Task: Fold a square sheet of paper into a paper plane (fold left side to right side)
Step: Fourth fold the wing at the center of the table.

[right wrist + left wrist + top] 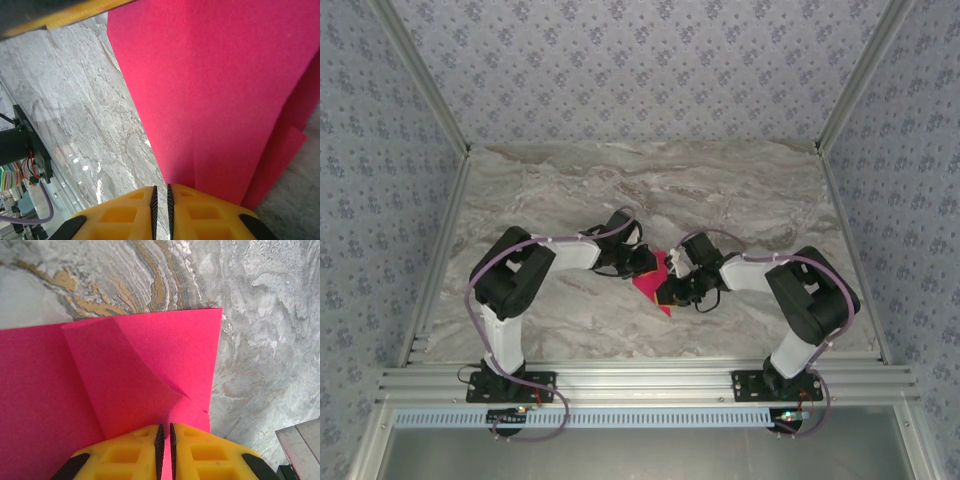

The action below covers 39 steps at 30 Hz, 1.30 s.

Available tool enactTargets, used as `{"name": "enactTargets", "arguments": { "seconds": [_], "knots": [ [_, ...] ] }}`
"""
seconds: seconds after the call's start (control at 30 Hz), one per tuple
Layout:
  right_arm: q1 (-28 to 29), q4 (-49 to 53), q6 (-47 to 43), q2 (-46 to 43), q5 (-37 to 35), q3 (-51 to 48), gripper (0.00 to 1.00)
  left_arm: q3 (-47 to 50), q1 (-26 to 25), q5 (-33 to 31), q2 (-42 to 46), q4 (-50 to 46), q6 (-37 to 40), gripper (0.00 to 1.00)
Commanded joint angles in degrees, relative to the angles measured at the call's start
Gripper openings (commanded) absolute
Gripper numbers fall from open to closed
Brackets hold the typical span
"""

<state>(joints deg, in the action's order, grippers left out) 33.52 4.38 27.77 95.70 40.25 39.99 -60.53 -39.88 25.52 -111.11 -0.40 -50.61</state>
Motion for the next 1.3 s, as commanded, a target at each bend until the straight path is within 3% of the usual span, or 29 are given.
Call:
{"name": "enactTargets", "arguments": {
  "seconds": [0.0, 1.03, 1.27],
  "knots": [
    [0.74, 5.18, -1.49, 0.32, -0.98, -1.70, 0.17, 2.26, -0.04, -4.69, -1.63, -7.59, 0.58, 0.15],
    [1.56, 17.94, -4.93, -6.15, -2.43, -7.29, 0.15, 2.36, 0.57, -5.48, -1.30, -8.81, 1.04, 0.15],
    [-2.63, 12.72, -1.64, -18.08, 3.71, -6.33, 0.12, 2.26, 0.49, -5.39, -0.43, -8.99, 0.82, 0.15]
  ]
}}
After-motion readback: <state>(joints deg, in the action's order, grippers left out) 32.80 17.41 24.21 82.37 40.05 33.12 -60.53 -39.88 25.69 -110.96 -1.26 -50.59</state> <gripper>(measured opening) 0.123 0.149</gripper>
